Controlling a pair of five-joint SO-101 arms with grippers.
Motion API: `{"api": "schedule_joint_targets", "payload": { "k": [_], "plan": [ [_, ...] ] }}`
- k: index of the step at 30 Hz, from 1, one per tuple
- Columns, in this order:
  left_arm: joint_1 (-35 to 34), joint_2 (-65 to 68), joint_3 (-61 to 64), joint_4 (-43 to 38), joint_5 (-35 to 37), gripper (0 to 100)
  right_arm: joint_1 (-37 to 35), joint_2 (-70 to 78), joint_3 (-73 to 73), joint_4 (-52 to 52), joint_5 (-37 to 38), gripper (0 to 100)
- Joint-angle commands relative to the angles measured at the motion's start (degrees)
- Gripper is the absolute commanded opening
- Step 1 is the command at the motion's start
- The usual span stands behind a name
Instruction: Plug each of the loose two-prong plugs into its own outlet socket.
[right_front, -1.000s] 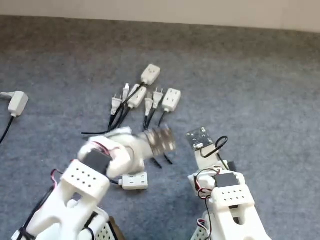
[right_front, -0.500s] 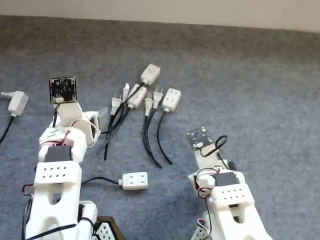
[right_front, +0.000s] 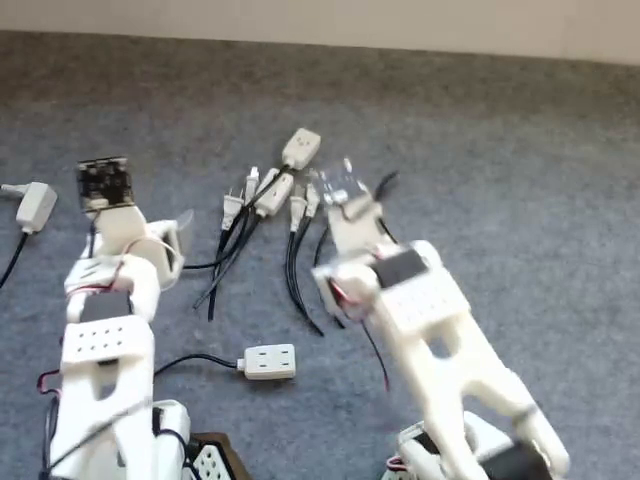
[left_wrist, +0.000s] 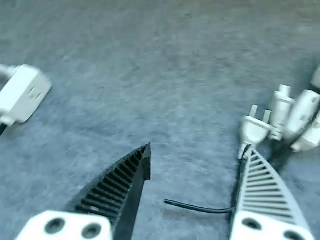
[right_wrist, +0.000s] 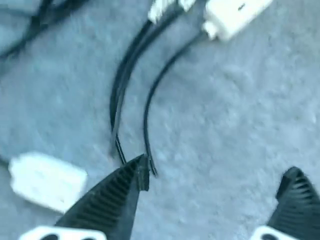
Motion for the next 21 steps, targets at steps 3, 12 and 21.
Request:
{"api": "schedule_joint_targets", "payload": {
  "k": [3,12,21],
  "plan": [
    [-9.5,12.5,-9.0,-2.5,5.7,29,-1.6,18.8,-13.4,-11.9,-11.2,19.0],
    [-12.7,23.8,-19.4,1.7,9.5,29,-1.4,38.5,-22.3,-22.5,-12.2,17.3],
    [-12.4,20.9,-17.5,1.8,9.2,29,-1.4,45.9,-31.8,-22.7,-12.2,27.1]
  ]
}}
